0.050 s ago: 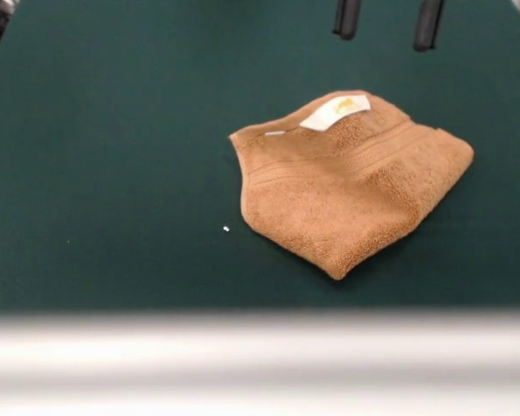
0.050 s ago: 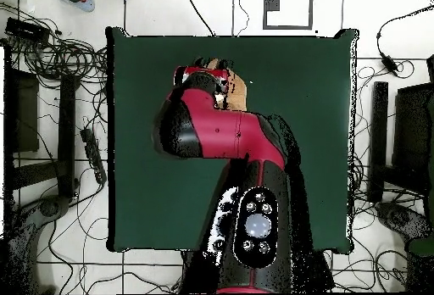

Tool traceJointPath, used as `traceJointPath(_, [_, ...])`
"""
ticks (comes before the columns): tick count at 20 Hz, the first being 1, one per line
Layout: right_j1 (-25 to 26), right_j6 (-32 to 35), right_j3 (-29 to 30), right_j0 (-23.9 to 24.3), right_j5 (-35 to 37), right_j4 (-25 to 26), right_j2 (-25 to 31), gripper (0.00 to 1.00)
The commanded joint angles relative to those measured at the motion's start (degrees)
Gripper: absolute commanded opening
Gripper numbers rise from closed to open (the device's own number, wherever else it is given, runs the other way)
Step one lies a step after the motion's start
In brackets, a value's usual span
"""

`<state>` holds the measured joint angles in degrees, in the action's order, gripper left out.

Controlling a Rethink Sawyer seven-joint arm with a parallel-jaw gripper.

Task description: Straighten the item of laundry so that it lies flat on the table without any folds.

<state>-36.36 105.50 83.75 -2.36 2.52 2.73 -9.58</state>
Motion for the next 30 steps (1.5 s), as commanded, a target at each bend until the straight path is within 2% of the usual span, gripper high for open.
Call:
traceJointPath(1, [4.7,8.9,9.1,0.8,-3.7,2.7,6.3,1.00])
traceJointPath(11, [6.0,9.8,10.1,3.8,-8.3,5.1,8.2,1.00])
traceJointPath(17, [6.8,12.5,12.0,8.6,-10.5,5.1,14.6,1.00])
traceJointPath(24, [7.4,13.7,12.0,7.3,-10.9,1.7,13.7,1.00])
traceJointPath(30, [6.9,15.7,13.7,8.3,-9.7,-1.0,16.5,1.00])
